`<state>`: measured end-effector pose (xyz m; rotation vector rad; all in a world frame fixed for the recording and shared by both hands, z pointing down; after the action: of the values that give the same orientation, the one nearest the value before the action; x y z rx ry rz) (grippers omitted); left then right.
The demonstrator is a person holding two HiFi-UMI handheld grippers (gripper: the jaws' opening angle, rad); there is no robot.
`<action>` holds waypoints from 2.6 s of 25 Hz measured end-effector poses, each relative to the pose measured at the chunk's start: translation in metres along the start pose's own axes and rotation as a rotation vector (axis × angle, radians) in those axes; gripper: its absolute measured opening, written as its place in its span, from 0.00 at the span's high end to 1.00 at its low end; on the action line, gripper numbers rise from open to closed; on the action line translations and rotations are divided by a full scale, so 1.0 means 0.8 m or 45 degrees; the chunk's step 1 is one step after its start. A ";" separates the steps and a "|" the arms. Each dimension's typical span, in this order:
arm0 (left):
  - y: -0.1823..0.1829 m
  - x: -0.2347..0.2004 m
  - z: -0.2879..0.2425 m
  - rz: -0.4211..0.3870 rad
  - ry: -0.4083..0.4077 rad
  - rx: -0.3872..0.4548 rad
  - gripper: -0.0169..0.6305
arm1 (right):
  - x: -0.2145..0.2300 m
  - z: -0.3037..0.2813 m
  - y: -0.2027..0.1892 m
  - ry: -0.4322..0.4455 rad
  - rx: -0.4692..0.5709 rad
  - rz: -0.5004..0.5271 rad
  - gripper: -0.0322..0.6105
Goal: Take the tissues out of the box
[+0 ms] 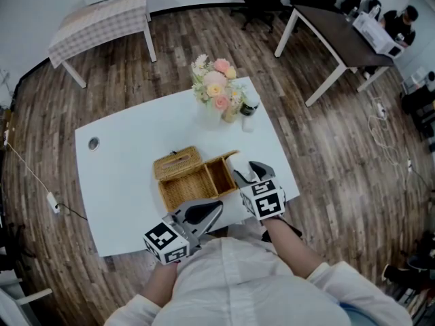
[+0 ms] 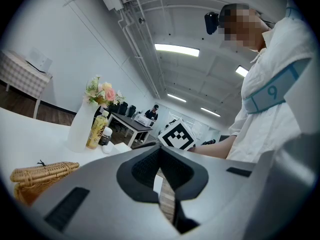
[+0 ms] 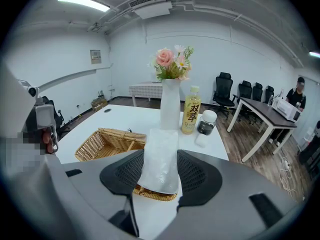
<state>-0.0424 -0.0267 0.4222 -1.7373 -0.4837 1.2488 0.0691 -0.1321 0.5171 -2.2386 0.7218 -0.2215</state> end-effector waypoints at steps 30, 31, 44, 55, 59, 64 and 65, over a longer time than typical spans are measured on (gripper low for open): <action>-0.003 -0.001 -0.013 -0.010 -0.027 -0.002 0.97 | 0.006 0.019 0.009 0.013 0.077 0.000 0.60; -0.004 -0.001 -0.015 -0.010 -0.030 -0.001 0.97 | 0.007 0.020 0.010 0.015 0.080 0.000 0.60; -0.003 0.003 -0.022 -0.006 -0.019 -0.018 0.97 | 0.022 0.040 0.015 0.011 0.140 -0.026 0.60; -0.006 0.007 -0.026 -0.004 -0.018 -0.025 0.97 | 0.027 0.053 0.018 0.035 0.185 -0.073 0.60; -0.011 0.007 -0.032 -0.002 -0.021 -0.010 0.97 | 0.035 0.055 0.013 0.036 0.186 -0.086 0.60; -0.014 0.010 -0.041 -0.001 -0.013 -0.010 0.97 | 0.045 0.059 0.009 0.040 0.191 -0.093 0.60; -0.014 0.012 -0.043 -0.003 -0.015 -0.009 0.97 | 0.047 0.061 0.009 0.041 0.193 -0.093 0.60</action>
<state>-0.0056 -0.0291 0.4287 -1.7357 -0.4976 1.2572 0.1152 -0.1272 0.4760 -2.1232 0.6197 -0.3371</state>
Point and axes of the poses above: the fingertips, and each gripper's own axes: z backward along the fingers, x to its right, y out of its top, the point moved 3 cm from there along z, backward along the fingers, and after that the axes turned 5 degrees about z, right-handed, at the moved point
